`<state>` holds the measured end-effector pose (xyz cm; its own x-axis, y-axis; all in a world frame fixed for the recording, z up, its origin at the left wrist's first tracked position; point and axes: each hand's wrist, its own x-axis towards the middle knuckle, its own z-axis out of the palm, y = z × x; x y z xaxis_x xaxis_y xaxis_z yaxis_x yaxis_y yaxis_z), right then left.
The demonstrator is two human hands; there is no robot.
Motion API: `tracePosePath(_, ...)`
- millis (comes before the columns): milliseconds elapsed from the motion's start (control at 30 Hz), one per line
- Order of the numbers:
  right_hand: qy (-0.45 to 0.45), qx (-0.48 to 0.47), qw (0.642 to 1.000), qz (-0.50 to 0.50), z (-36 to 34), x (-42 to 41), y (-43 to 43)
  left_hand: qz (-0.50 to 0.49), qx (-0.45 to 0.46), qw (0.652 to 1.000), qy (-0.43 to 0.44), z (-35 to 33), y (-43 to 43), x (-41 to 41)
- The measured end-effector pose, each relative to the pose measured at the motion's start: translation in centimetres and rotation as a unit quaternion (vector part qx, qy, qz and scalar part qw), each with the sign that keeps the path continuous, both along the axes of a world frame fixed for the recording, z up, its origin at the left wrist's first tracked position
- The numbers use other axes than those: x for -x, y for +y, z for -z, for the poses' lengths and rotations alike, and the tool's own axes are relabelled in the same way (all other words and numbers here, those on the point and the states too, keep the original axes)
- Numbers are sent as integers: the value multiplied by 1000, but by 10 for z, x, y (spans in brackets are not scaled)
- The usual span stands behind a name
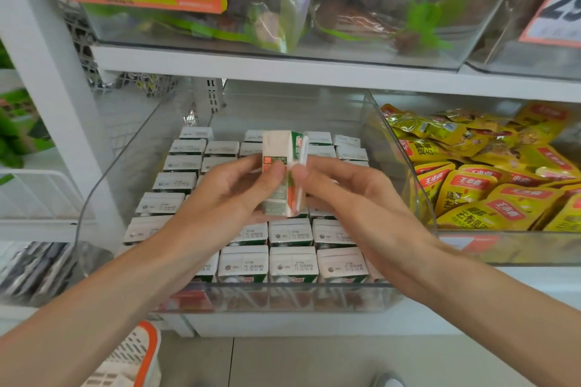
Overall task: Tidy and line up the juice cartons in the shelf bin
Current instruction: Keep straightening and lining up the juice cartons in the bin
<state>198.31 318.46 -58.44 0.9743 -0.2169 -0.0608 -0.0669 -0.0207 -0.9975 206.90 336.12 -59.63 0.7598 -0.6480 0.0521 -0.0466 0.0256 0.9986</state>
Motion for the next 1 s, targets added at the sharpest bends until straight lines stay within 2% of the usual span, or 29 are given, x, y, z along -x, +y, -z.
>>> tracePosePath(133,-2,40,999,-1,2,-1,0,-4,8,1000,9,-1,3,-1)
tracePosePath(300,14,-18,1000,4,5,-5,-5,-35,24,998,41,0,6,-5)
tracePosePath(500,-8,-32,999,20,8,-4,-4,-43,40,996,67,0,5,-6)
tracePosePath(733,-43,29,997,49,6,-3,-5,-57,60,990,112,1,4,-9)
tracePosePath(867,-53,84,994,52,6,-4,-3,-48,61,992,99,2,5,-9)
tracePosePath(1000,-38,64,994,81,5,-7,-7,-48,66,993,84,4,7,-10)
